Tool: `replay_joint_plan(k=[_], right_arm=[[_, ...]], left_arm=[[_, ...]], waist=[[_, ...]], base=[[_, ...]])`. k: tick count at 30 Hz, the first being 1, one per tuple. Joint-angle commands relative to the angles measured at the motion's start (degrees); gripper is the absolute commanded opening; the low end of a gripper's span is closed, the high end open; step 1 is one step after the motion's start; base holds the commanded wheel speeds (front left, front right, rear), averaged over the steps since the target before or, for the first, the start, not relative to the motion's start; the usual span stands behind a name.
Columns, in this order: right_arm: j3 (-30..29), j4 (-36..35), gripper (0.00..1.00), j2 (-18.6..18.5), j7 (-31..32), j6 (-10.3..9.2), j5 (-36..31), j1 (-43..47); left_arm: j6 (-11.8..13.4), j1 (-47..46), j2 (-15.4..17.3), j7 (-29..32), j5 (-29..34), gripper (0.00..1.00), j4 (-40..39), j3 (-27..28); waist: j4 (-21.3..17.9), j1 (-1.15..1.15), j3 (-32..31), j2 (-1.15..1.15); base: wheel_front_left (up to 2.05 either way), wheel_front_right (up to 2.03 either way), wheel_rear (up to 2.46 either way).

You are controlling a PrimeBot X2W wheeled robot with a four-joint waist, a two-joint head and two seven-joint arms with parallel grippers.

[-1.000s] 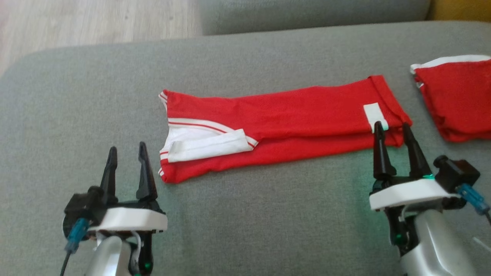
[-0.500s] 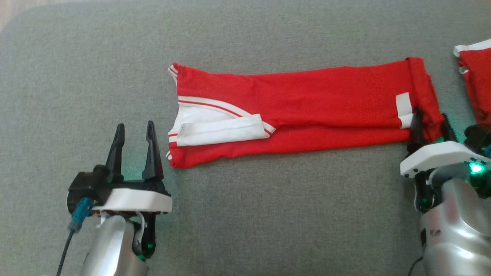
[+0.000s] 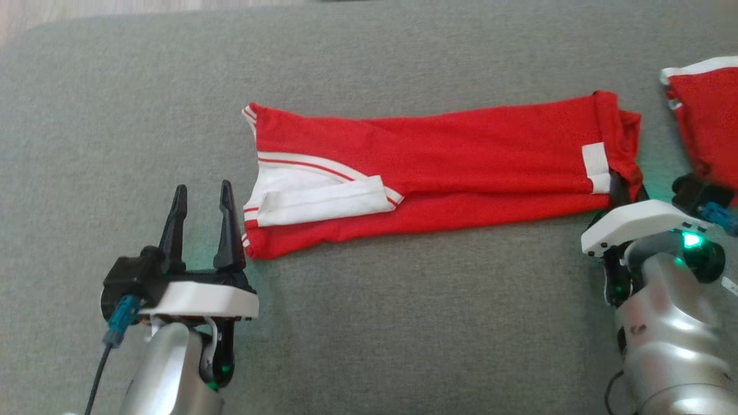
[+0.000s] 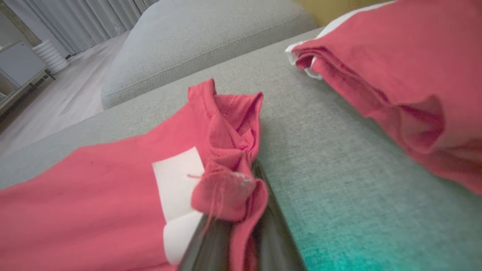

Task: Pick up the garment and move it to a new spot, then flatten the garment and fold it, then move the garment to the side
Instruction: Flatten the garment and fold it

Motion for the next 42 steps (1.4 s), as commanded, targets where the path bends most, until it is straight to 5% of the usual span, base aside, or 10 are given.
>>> replay_joint_plan(k=[1, 8, 15, 19, 26, 42], right_arm=[[0.19, -1.64, 0.00, 0.26, -0.88, -0.04, -1.59, 0.11], [-5.52, -7.30, 0.00, -3.47, -0.88, -0.04, -4.25, 0.83], [-3.35, -13.59, 0.00, -1.47, 2.69, -0.04, -3.09, -0.19], [1.27, -16.88, 0.00, 0.05, 4.50, -0.04, -1.95, 0.30], [16.30, -17.12, 0.00, 0.33, 5.54, -0.04, 10.77, 0.26], [37.52, -5.18, 0.00, 0.35, 0.92, -0.04, 26.50, -5.30]], left_arm=[[0.19, -0.95, 0.43, -0.54, 0.42, 1.00, -1.43, 2.11], [0.25, -0.09, 0.43, -0.54, -0.68, 1.00, -1.49, 2.32], [0.65, 1.19, 0.43, -0.54, -1.54, 1.00, -1.20, 1.04], [1.01, 1.88, 0.43, -0.54, -2.23, 1.00, -1.40, 0.97], [0.87, 1.96, 0.42, -0.55, -0.98, 1.00, -1.04, 1.26], [0.87, 0.49, 0.42, -0.55, -2.29, 1.00, -0.63, -1.20]], waist=[[-1.21, -0.01, -1.34, 0.00], [-2.98, -0.01, -4.19, 0.00], [-2.73, -0.01, -6.96, 0.00], [-1.73, -0.01, -8.55, 0.00], [1.60, -0.01, -10.53, 0.00], [11.70, -0.01, -7.31, 0.00]], base=[[0.00, 0.00, 0.00], [0.00, 0.00, 0.00], [0.00, 0.00, 0.00], [0.00, 0.00, 0.00], [0.00, 0.00, 0.00], [0.00, 0.00, 0.00]])
